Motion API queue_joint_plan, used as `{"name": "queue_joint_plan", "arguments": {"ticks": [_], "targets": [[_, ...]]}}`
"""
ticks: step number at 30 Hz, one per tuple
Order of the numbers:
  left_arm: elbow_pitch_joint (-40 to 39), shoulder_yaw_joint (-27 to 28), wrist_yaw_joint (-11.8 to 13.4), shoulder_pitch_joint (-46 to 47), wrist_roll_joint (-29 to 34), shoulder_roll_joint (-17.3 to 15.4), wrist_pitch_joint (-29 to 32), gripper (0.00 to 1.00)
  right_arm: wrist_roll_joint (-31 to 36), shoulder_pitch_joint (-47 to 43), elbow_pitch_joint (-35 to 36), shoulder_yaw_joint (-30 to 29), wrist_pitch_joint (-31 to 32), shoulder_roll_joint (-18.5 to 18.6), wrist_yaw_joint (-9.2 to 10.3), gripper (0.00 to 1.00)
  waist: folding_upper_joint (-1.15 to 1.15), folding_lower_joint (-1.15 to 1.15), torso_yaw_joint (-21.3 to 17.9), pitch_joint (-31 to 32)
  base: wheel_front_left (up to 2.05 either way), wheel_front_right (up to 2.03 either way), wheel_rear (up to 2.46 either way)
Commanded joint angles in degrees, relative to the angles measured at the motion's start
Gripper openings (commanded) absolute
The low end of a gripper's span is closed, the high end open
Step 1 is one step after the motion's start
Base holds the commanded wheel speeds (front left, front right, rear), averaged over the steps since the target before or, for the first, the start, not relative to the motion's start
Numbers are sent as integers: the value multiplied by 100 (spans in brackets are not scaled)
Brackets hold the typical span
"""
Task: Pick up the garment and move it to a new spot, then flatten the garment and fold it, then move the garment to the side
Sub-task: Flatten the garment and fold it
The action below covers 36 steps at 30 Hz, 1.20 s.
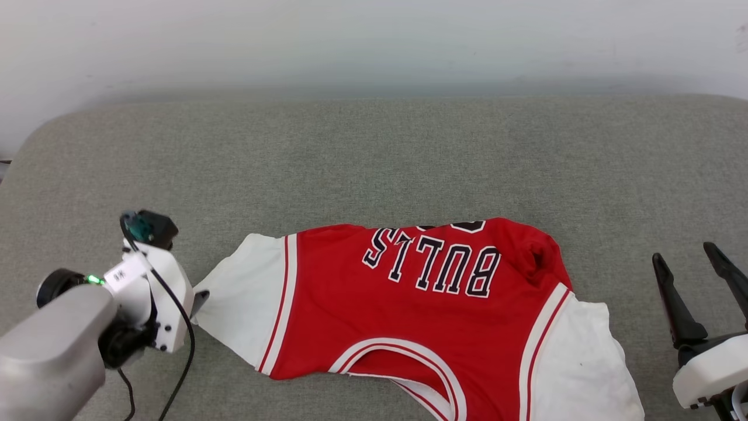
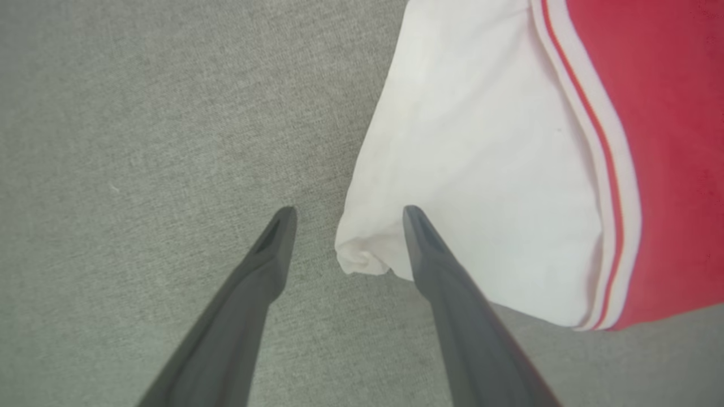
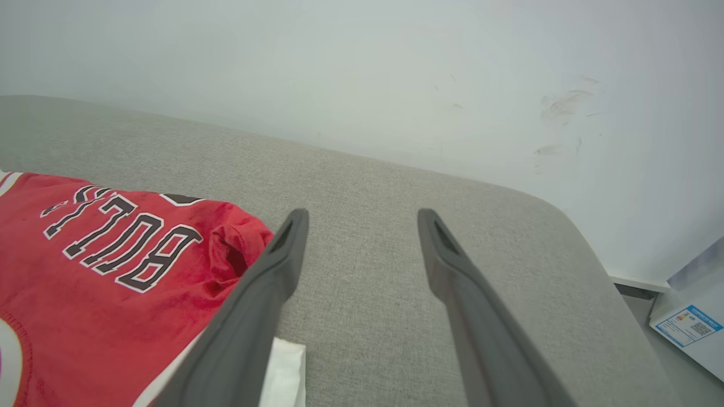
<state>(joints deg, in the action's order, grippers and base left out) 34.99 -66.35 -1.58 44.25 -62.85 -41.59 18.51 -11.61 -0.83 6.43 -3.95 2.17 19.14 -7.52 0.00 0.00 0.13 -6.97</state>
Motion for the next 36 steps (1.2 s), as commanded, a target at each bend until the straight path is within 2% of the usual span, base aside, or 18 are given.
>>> {"name": "queue_joint_plan", "arguments": {"ticks": [1,7,15,22,27,28,29,36], "targets": [[-68,65,-25,122,-89,-41,84,100,-6,-69,27,-3,10,-34,6,100,0,0,24,16,0,0,0],[-398,210,-29,523,-398,-200,787,100,-42,-141,75,2,50,-28,6,100,0,0,24,-48,0,0,0],[-519,-120,24,716,-330,-269,1775,100,-116,-28,76,75,102,18,6,100,0,0,-109,-255,0,0,0],[-281,-145,160,304,-528,-121,1700,100,-163,117,22,106,54,55,6,100,0,0,-237,-421,0,0,0],[-35,-324,59,-27,-499,56,1701,99,-182,173,-4,103,70,108,6,100,0,0,-256,-440,0,0,0],[5,-344,23,-63,-496,81,1687,37,-183,194,4,100,84,124,6,100,0,0,-252,-428,0,0,0],[42,-351,-4,-88,-494,99,1661,0,-185,207,14,100,97,141,6,100,0,0,-247,-412,0,0,0],[173,-179,-138,67,-307,40,942,0,-261,275,195,140,287,342,6,100,0,0,-193,-181,0,0,0]]}}
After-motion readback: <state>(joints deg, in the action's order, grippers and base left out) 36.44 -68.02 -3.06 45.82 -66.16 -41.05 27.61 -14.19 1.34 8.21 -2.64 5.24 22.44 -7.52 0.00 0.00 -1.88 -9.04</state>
